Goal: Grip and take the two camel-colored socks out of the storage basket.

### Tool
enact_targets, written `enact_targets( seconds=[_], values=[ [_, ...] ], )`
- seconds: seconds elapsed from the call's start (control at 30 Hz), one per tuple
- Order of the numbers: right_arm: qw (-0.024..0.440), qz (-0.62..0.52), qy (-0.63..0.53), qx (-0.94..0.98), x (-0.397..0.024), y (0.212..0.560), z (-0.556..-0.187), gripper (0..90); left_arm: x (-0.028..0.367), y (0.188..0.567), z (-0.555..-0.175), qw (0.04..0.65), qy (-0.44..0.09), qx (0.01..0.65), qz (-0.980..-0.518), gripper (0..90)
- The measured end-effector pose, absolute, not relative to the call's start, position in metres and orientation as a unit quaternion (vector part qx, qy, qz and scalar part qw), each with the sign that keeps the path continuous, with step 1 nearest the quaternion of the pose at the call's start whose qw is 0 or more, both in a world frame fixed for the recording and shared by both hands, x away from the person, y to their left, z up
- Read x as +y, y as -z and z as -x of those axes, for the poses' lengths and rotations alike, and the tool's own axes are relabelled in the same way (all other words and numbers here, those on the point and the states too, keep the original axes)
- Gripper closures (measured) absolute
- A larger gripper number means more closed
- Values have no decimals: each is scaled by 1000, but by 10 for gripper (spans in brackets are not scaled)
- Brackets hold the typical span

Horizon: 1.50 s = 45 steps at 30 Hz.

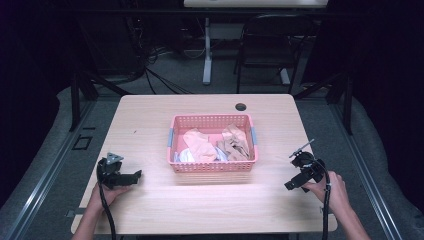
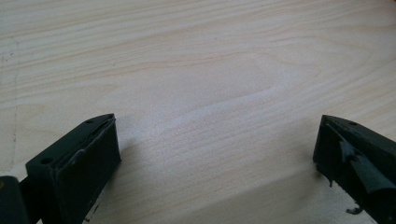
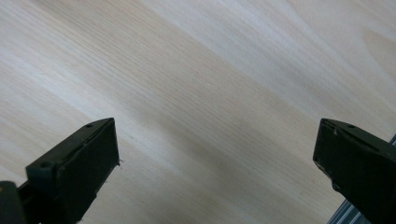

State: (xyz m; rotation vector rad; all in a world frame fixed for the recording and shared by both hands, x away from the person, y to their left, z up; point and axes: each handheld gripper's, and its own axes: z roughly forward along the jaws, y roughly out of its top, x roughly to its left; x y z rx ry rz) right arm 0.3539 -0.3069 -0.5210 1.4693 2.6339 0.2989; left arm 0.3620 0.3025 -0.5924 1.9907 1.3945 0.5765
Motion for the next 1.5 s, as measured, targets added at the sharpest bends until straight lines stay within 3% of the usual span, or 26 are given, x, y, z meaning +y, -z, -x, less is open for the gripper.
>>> enact_targets(
  seconds=[0.83, 1.5],
  values=[
    [73, -441, -121, 886, -269, 447, -382, 0, 303, 592, -362, 317, -218, 529, -756, 1],
    [82, -411, -171, 892, -207, 406, -422, 0, 303, 592, -362, 317, -218, 529, -756, 2]
  ],
)
